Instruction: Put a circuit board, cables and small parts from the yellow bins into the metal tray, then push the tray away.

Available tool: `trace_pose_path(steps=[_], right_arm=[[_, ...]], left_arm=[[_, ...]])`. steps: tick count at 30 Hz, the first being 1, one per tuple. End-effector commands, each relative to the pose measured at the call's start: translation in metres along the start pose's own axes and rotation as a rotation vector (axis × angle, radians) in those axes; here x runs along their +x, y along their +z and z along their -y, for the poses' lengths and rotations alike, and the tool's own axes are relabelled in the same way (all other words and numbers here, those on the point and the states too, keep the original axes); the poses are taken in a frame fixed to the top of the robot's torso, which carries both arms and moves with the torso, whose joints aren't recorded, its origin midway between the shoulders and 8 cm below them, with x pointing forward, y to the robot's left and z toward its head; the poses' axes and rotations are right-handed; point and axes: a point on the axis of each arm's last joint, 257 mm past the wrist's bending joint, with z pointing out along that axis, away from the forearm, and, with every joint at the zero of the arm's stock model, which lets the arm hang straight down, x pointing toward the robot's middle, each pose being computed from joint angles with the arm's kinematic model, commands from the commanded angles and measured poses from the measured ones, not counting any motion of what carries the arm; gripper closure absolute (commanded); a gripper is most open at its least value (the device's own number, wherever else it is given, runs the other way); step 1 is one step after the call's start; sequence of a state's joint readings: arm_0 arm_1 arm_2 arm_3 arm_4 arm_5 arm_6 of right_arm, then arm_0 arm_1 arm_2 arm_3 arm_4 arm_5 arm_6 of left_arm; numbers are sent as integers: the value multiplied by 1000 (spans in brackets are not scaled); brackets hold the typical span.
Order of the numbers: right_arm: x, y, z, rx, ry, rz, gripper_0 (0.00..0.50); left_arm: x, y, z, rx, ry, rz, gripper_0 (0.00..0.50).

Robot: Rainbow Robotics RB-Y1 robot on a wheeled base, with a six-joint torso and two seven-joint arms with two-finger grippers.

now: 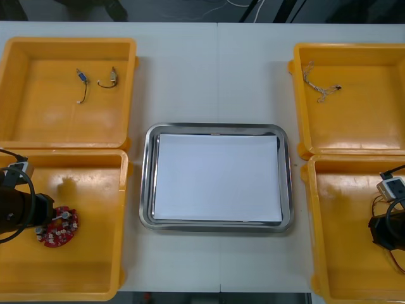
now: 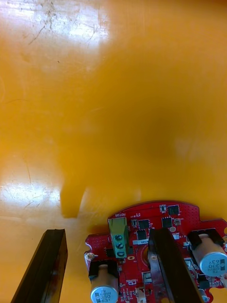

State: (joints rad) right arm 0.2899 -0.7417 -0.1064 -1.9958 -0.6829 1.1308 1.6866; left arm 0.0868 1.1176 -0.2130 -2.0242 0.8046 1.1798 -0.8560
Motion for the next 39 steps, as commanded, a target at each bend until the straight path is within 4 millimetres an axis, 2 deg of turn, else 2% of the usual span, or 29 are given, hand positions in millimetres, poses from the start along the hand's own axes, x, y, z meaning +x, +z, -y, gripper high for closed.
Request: trace_pose_path(steps=[1,10,19,27,32,34,36,38,39], right_arm=[[-5,-27,11,29,17,0,500],[-26,-88,29,95,10,-27,500],[-55,-132,33,145,-22,-12,500],[-69,-161,22,105,-82,-24,500],[-79,-176,14,67,-148,-44,500],[-87,-183,9,49,-179,-37,500],[-94,-188,3,31,-199,-27,500],[-101,-192,-6,4,-226,-17,500],[-103,-193,-8,-5,-231,-14,500]], left_arm=[[-10,0,3,-1,2,24,0],[-8,5,3,-2,7,30,0],[-9,6,4,3,3,34,0],[-9,5,7,11,-1,33,0],[-10,3,10,22,-12,32,97],[-10,2,11,27,-15,31,197],[-10,2,12,29,-18,29,250],[-10,2,12,30,-18,30,335],[-9,2,13,31,-19,28,358]])
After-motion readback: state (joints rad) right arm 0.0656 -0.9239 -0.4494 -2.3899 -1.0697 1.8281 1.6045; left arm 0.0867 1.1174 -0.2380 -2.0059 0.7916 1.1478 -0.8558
